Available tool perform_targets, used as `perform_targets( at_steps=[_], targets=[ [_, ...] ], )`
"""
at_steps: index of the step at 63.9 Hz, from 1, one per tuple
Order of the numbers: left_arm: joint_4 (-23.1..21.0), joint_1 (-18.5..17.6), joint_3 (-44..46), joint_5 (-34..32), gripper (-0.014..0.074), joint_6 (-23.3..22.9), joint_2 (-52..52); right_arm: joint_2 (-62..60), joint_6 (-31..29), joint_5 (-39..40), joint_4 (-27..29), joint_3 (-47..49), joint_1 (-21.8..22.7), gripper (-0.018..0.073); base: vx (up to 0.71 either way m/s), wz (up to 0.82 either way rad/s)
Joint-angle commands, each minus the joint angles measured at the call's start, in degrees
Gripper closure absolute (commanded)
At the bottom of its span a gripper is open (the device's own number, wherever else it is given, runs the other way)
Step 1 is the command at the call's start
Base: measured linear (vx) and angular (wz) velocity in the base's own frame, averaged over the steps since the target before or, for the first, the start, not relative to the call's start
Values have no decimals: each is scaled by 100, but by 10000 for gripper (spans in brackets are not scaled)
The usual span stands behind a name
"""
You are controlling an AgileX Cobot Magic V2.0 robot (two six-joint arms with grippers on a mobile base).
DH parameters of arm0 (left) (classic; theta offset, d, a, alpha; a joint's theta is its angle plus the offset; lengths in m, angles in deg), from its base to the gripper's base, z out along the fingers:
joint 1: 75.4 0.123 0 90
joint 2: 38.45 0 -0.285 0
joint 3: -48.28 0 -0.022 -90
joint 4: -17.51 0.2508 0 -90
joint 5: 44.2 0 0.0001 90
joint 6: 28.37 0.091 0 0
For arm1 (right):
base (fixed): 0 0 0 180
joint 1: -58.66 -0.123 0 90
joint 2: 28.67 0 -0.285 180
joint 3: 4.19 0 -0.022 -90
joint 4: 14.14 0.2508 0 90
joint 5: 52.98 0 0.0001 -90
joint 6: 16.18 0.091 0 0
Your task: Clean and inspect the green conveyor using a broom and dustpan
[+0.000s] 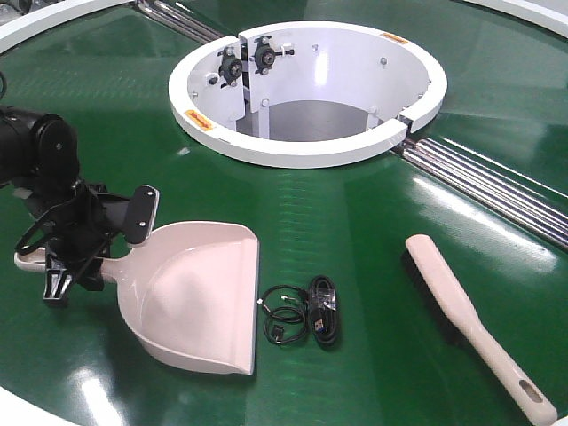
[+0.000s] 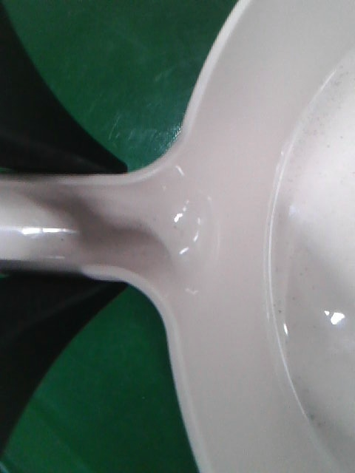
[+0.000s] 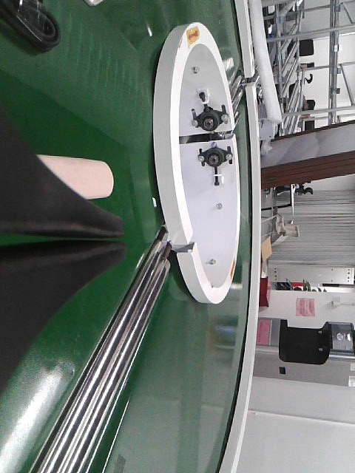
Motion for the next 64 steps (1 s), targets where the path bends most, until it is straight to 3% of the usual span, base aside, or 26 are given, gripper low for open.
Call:
perform_targets(
  at_steps=[1,15,38,64],
  targets=[
    [51,-33,152,261,594,-76,315,-105,0,456,-18,-126,28,569,0,0],
    [59,-33,152,513,594,-114,332,-105,0,456,-18,-126,28,569,0,0],
    [220,-33,157,454,594,-379,494,-105,0,456,-18,-126,28,569,0,0],
    [210,-33,157,434,594,-378,494,-105,0,456,-18,-126,28,569,0,0]
  ],
)
